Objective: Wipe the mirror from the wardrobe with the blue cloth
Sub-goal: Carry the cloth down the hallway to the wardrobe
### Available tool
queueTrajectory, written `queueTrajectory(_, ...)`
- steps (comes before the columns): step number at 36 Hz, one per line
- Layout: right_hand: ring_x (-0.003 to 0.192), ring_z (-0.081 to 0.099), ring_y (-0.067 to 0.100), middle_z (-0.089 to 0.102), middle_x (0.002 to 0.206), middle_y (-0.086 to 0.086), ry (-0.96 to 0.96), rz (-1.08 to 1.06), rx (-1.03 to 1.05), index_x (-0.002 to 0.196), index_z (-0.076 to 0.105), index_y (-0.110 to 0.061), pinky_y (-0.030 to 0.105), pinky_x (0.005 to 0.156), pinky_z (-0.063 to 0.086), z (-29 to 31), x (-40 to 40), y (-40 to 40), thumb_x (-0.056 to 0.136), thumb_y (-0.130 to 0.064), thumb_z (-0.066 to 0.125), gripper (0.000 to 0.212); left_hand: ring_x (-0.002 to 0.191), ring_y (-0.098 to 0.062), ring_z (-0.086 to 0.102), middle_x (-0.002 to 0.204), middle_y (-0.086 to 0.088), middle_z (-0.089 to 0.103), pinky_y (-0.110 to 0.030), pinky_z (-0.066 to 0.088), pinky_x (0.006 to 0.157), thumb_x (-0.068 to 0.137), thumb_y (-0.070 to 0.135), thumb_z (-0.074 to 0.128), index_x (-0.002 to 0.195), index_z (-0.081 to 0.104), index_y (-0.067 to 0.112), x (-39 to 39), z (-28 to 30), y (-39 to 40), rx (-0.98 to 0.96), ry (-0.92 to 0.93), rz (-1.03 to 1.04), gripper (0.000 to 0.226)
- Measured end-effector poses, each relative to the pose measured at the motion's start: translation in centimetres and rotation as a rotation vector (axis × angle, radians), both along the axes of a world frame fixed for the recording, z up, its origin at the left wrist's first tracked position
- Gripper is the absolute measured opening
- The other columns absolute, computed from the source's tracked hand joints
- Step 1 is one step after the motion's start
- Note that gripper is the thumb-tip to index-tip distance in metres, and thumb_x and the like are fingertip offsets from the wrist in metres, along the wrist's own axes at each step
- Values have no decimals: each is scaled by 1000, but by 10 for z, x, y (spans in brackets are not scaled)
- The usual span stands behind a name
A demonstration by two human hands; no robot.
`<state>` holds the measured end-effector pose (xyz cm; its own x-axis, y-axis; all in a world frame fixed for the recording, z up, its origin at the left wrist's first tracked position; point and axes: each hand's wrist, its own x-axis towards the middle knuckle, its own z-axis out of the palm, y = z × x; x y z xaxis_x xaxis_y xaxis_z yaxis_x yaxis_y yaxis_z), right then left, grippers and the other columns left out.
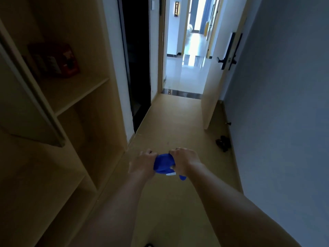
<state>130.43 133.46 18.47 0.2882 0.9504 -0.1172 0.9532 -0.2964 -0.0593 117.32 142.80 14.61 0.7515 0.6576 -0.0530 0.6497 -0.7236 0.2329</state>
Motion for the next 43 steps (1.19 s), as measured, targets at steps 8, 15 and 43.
queueTrajectory(8, 98, 59, 20, 61, 109, -1, -12, 90, 29, 116, 55, -24, 31, 74, 41, 17, 52, 145, 86, -29, 60, 31, 118, -18, 47, 133, 3, 45, -33, 50, 79, 82, 17, 58, 118, 51, 31, 44, 16, 132, 70, -24, 134, 38)
queueTrajectory(15, 96, 59, 20, 60, 106, -2, -12, 176, 32, 117, 54, -27, 31, 72, 39, 13, 76, 245, 86, -29, 60, 32, 123, -18, 42, 140, 3, 40, -32, 48, 83, 81, 18, 63, 122, 50, 31, 60, 18, 217, 56, 1, 223, 45)
queueTrajectory(43, 102, 57, 24, 57, 110, 3, 27, 850, 127, 118, 46, -17, 33, 70, 41, 47, 110, 620, 84, -24, 62, 39, 116, -22, 44, 128, 0, 41, -38, 52, 77, 84, 17, 62, 132, 24, 26, 97, 76, 475, 58, 93, 981, 62)
